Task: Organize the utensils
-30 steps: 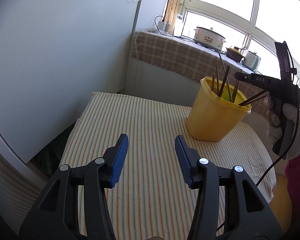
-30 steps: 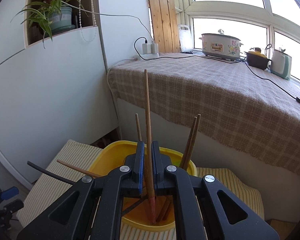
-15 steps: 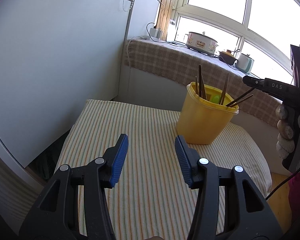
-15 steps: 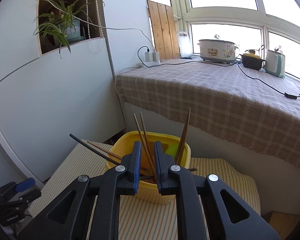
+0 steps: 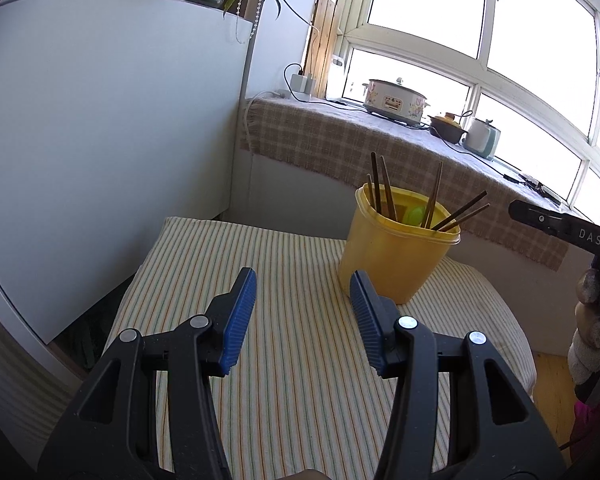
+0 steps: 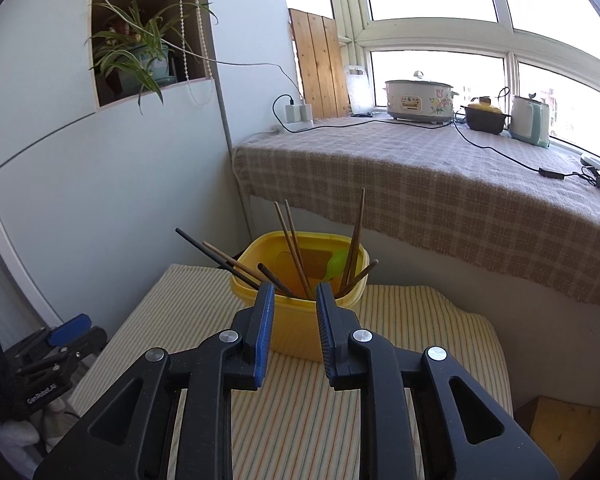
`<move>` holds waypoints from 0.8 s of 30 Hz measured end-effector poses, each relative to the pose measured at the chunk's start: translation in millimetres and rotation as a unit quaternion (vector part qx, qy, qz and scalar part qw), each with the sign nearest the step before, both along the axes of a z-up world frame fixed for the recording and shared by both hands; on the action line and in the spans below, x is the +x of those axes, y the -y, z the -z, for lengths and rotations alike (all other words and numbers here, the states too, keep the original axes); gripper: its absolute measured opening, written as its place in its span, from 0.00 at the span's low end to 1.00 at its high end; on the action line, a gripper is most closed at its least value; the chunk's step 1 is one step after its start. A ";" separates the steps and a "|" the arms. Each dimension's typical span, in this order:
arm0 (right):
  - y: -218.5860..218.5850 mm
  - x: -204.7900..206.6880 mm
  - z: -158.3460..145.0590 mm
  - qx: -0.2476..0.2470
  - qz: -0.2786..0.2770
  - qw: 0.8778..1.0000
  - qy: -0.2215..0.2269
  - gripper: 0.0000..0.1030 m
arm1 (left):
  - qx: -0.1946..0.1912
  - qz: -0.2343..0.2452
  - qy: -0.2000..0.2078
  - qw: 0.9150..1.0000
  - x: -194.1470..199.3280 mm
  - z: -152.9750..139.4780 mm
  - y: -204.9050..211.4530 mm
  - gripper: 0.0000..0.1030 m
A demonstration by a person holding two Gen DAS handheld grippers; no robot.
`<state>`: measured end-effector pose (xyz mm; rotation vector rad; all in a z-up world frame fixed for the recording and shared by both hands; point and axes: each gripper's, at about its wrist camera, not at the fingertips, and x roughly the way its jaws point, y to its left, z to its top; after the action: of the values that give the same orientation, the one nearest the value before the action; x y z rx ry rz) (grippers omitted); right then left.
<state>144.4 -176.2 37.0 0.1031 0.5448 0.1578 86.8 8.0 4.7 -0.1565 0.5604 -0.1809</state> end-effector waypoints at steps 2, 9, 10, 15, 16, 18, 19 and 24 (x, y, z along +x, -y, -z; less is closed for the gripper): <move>-1.5 -5.1 4.9 -0.006 0.011 1.000 -0.004 0.19 | 0.001 -0.001 0.005 1.000 -1.2 -2.5 2.2 0.48; -2.0 -21.9 16.5 -0.003 0.035 0.999 -0.011 0.23 | 0.013 0.001 0.030 0.999 -7.9 -13.9 14.4 0.52; -2.2 -23.8 17.2 -0.004 0.038 0.999 -0.010 0.23 | 0.016 0.002 0.035 0.999 -9.8 -15.2 16.6 0.54; -6.4 -36.1 16.9 -0.033 0.057 0.998 0.009 0.41 | 0.024 0.005 0.053 0.998 -15.8 -21.6 25.1 0.63; -6.6 -38.8 16.2 -0.035 0.059 0.998 0.012 0.43 | 0.024 0.005 0.056 0.998 -16.6 -22.6 26.2 0.66; -6.1 -43.7 14.9 -0.037 0.062 0.997 0.020 0.45 | 0.029 0.000 0.065 0.997 -19.1 -25.2 28.2 0.79; -5.8 -45.5 14.3 -0.039 0.064 0.997 0.024 0.46 | 0.034 -0.003 0.069 0.997 -20.5 -26.3 29.7 0.82; -6.2 -51.6 12.3 -0.045 0.076 0.995 0.044 0.68 | 0.061 -0.019 0.086 0.994 -26.2 -30.7 35.2 0.97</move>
<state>92.8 -169.9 24.8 0.0498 0.4535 -0.0102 60.5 -27.2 35.4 -0.0320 0.3960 -0.1222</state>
